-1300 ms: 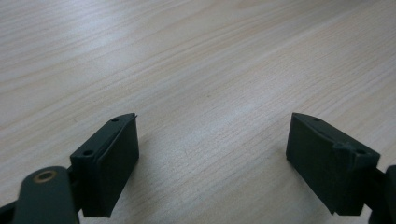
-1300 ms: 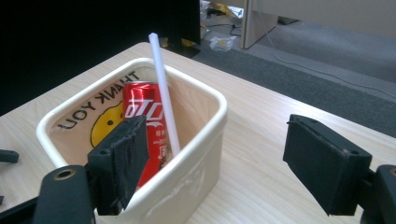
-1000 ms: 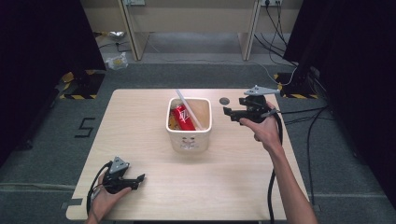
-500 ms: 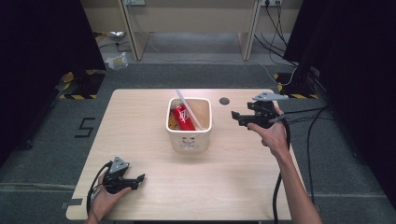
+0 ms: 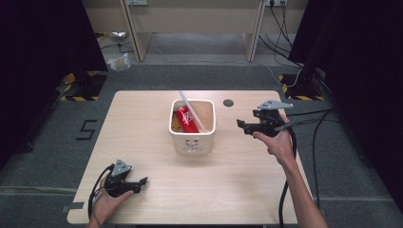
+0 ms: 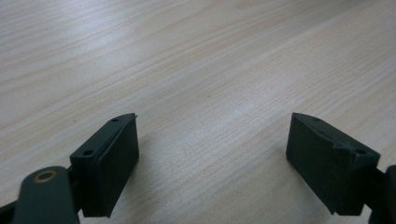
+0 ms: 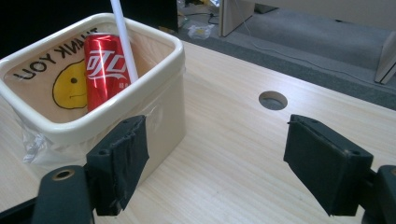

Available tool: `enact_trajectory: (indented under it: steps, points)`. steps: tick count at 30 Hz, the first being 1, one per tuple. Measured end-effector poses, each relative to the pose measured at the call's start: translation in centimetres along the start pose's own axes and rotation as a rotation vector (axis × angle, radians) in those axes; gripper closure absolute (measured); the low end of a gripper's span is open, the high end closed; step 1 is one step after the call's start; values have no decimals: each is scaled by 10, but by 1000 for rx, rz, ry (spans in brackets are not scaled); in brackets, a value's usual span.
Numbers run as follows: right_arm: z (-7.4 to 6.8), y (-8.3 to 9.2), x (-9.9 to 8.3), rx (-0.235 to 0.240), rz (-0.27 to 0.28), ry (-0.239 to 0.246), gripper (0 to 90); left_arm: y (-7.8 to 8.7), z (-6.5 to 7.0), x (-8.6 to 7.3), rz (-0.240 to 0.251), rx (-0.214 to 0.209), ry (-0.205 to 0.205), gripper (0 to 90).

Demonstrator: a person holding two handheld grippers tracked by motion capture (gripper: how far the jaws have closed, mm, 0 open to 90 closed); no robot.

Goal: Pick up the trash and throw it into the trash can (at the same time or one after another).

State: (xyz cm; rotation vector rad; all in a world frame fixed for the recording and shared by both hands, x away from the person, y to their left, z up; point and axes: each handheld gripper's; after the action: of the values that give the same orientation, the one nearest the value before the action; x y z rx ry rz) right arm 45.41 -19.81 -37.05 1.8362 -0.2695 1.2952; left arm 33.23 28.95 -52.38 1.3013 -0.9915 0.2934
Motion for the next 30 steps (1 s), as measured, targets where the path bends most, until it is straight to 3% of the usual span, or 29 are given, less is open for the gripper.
enact_trajectory:
  steps: [24,30]
  points:
    - [0,6,-26,-37,-25,17,198,0,0,0,1,0,1,162]
    - [-2,5,-31,-27,-26,18,197,0,0,0,0,0,0,162]
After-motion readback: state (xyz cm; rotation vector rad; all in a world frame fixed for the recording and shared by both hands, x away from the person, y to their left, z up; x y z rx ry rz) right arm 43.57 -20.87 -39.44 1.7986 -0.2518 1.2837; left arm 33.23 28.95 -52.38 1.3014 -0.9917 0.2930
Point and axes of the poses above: each handheld gripper's, and its own axes: y roughly backward along the jaws, x roughly out of its top, z roughly to its right, and after that the axes turned 7 degrees about x, right-handed
